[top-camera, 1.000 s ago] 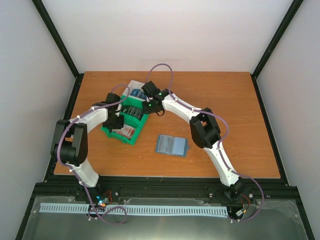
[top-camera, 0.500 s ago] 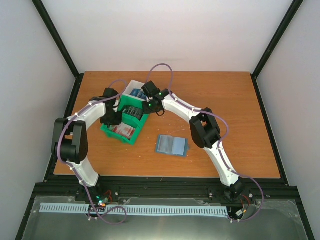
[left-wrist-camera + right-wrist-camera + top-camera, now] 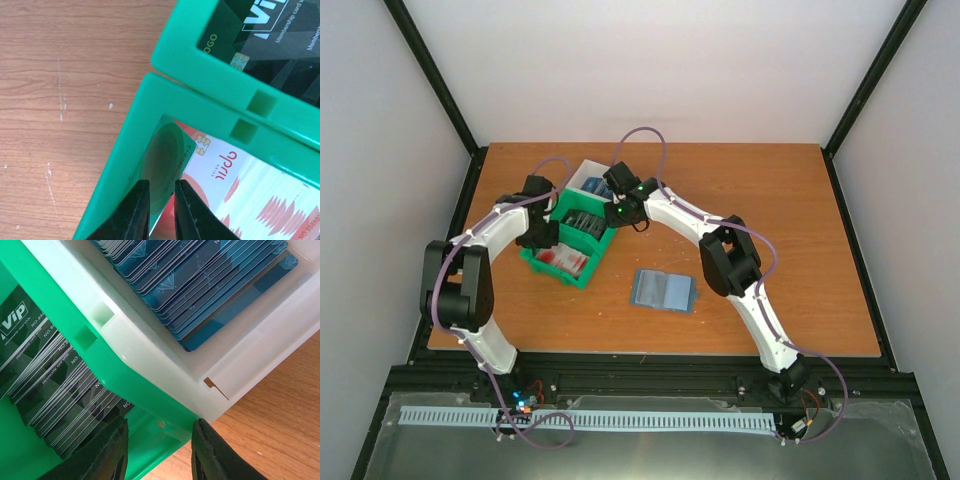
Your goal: Put the credit cards into the card holder
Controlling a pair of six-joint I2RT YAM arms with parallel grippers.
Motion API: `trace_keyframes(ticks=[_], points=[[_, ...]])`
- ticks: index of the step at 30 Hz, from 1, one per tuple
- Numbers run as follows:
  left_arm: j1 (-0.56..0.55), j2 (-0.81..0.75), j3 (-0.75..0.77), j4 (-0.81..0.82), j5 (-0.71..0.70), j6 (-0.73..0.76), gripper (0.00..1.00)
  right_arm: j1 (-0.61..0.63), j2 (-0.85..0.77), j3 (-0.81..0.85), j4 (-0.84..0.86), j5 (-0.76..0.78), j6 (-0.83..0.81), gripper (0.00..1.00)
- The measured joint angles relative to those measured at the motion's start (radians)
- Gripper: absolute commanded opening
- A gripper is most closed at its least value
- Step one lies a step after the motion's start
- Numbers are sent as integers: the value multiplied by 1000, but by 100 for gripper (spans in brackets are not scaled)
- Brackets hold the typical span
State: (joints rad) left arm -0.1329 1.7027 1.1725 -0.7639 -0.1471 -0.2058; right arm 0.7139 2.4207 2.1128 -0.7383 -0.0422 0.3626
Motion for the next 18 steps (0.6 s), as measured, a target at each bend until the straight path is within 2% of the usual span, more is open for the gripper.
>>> trace_keyframes(ticks=[9,18], points=[[-6,-30,-54,70,-65,0,12,0,0,0,5,-5,6,35],[-10,-41,-90,138,-124,3,13,0,0,0,10,-19,19,35]])
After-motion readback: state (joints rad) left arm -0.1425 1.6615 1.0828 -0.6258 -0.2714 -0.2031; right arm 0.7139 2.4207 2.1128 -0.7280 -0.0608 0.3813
